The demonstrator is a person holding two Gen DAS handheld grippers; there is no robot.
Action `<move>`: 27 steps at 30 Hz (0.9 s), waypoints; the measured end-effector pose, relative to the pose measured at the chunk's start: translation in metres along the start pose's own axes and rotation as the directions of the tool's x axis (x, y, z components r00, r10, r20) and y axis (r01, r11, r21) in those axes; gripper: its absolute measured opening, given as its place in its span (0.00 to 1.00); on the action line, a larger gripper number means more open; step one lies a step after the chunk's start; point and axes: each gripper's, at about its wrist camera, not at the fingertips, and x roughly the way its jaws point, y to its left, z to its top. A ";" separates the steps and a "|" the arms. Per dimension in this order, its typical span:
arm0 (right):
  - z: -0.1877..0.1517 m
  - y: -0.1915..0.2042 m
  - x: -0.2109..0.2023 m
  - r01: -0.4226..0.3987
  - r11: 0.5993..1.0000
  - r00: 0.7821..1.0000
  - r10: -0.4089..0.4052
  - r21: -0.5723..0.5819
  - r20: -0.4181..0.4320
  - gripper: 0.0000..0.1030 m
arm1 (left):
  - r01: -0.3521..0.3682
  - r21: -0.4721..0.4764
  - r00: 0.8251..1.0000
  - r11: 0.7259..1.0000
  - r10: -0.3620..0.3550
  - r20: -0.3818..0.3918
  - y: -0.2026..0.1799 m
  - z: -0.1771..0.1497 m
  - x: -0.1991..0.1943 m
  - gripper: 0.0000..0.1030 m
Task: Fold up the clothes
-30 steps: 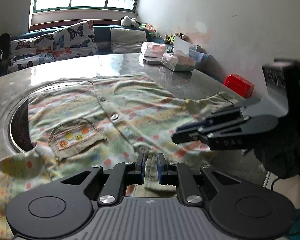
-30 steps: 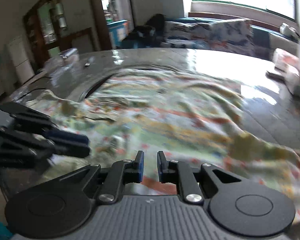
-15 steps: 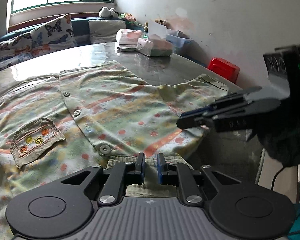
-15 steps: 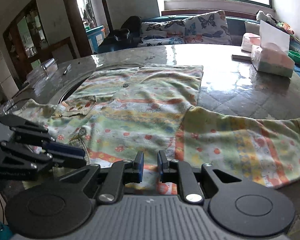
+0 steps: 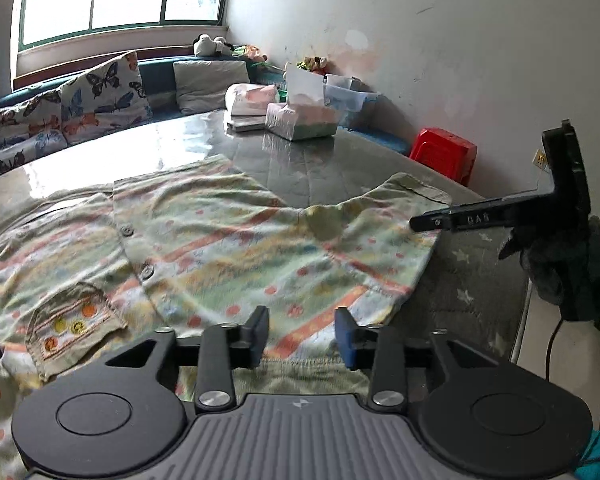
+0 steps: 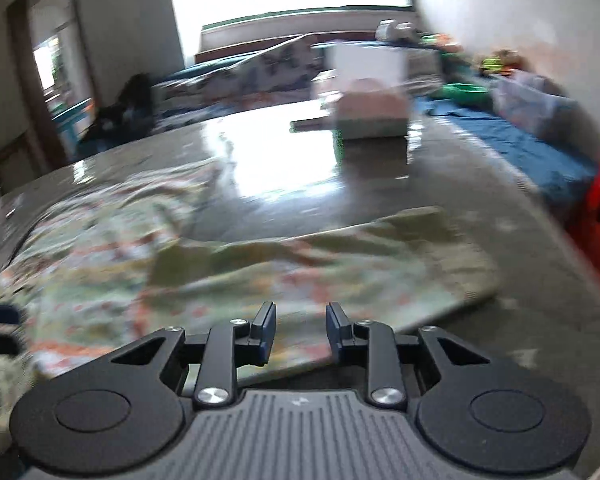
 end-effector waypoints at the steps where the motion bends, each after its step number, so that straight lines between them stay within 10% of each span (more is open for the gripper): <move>1: 0.001 -0.007 0.000 0.029 0.999 1.000 -0.029 0.017 0.010 0.30 | -0.002 0.001 1.000 1.000 0.002 0.003 -0.002 0.002 0.001 0.42; 10: -0.001 -0.062 0.008 0.237 0.965 0.969 -0.242 0.109 0.042 0.43 | -0.019 0.008 1.000 1.000 0.019 0.019 -0.014 0.014 0.010 0.55; 18: 0.001 -0.073 0.020 0.235 0.961 0.968 -0.246 0.143 0.058 0.45 | -0.047 -0.005 0.999 0.999 0.047 0.009 -0.018 0.017 0.017 0.66; 23: 0.001 -0.073 0.016 0.195 0.969 0.976 -0.207 0.155 0.064 0.11 | -0.072 -0.020 0.997 0.997 0.072 0.004 -0.017 0.018 0.022 0.67; 27: 0.007 -0.069 0.005 0.163 0.972 0.978 -0.181 0.169 0.100 0.07 | -0.090 -0.013 0.996 0.996 0.090 -0.010 -0.017 0.018 0.028 0.67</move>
